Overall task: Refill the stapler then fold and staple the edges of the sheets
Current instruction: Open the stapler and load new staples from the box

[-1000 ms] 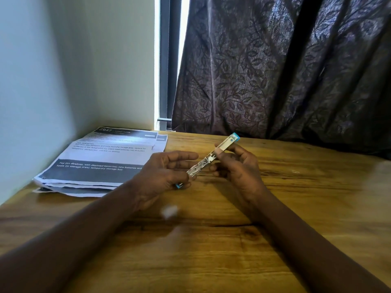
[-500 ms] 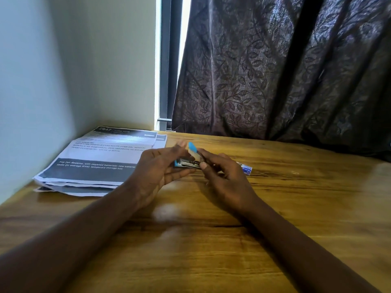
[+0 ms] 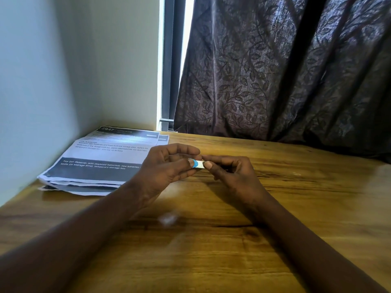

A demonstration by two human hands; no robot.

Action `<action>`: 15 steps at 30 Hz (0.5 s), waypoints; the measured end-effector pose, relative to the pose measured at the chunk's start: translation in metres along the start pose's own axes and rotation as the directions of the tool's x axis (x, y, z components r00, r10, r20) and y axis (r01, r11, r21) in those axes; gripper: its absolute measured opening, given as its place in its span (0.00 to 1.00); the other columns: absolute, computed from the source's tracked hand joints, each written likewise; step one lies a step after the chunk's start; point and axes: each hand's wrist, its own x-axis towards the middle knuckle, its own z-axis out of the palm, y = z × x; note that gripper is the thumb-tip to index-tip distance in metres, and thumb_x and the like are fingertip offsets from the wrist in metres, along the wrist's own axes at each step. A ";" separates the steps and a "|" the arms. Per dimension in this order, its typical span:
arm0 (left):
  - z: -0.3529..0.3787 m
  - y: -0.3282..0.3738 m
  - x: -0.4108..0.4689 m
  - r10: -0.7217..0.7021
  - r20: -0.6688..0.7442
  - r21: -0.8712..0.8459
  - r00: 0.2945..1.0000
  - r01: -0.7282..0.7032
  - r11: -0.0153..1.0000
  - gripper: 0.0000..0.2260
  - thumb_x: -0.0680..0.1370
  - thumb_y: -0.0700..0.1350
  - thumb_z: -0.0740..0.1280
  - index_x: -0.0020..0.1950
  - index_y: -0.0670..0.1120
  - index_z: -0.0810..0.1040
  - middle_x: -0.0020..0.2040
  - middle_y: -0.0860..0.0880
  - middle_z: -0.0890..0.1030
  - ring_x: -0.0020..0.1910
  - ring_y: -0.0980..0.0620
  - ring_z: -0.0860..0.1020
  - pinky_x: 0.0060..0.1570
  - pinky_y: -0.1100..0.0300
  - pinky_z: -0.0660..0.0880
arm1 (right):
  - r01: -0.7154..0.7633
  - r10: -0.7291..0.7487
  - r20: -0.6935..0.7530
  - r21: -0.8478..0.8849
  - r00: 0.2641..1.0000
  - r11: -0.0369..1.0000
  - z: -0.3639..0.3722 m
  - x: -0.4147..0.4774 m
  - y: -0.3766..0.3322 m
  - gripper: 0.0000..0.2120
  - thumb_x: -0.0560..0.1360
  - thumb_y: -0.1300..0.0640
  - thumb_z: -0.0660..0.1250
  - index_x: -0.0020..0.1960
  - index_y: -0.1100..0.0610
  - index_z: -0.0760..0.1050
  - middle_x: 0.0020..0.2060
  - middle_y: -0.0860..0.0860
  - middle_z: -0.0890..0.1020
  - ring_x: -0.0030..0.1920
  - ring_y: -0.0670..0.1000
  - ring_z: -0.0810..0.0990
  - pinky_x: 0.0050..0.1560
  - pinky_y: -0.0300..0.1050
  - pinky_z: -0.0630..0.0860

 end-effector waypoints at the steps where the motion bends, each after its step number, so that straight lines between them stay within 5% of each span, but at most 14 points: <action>1: 0.000 0.000 0.000 0.006 0.007 0.011 1.000 -0.006 1.000 0.09 0.77 0.30 0.68 0.55 0.38 0.83 0.54 0.38 0.86 0.56 0.44 0.85 0.56 0.52 0.82 | 0.004 -0.004 -0.004 0.018 1.000 1.000 0.000 0.000 0.000 0.11 0.77 0.58 0.73 0.59 0.58 0.85 0.53 0.48 0.88 0.48 0.37 0.83 0.46 0.32 0.76; 5: -0.003 0.001 0.000 0.023 0.033 0.037 0.999 -0.025 0.999 0.10 0.79 0.30 0.65 0.48 0.40 0.86 0.54 0.39 0.86 0.56 0.43 0.85 0.55 0.53 0.83 | -0.001 0.004 -0.024 0.110 1.000 0.994 -0.001 0.000 -0.001 0.10 0.75 0.60 0.75 0.55 0.61 0.85 0.46 0.51 0.88 0.39 0.39 0.81 0.40 0.34 0.77; 10: -0.005 0.002 0.003 0.028 0.050 0.032 0.998 -0.030 0.999 0.09 0.78 0.35 0.68 0.57 0.39 0.83 0.56 0.40 0.86 0.58 0.44 0.84 0.57 0.52 0.82 | -0.015 0.032 -0.076 0.205 0.997 0.979 0.000 0.002 0.002 0.11 0.73 0.60 0.76 0.53 0.64 0.85 0.42 0.54 0.87 0.42 0.49 0.81 0.43 0.41 0.79; 12: -0.009 -0.003 0.006 0.153 0.008 0.288 0.988 -0.149 0.946 0.10 0.78 0.40 0.72 0.58 0.44 0.83 0.54 0.45 0.86 0.56 0.48 0.85 0.57 0.51 0.82 | 0.007 0.020 -0.167 0.163 0.986 0.987 -0.002 0.004 0.004 0.10 0.72 0.60 0.78 0.50 0.64 0.85 0.44 0.56 0.88 0.44 0.52 0.84 0.48 0.48 0.82; 15: -0.019 -0.010 0.012 0.326 0.055 0.729 0.944 -0.261 0.633 0.11 0.76 0.48 0.74 0.59 0.52 0.84 0.54 0.55 0.85 0.53 0.58 0.83 0.54 0.53 0.82 | 0.026 -0.074 -0.266 -0.180 0.961 0.983 -0.009 0.009 0.012 0.07 0.70 0.55 0.80 0.45 0.56 0.86 0.43 0.50 0.88 0.46 0.50 0.86 0.51 0.54 0.83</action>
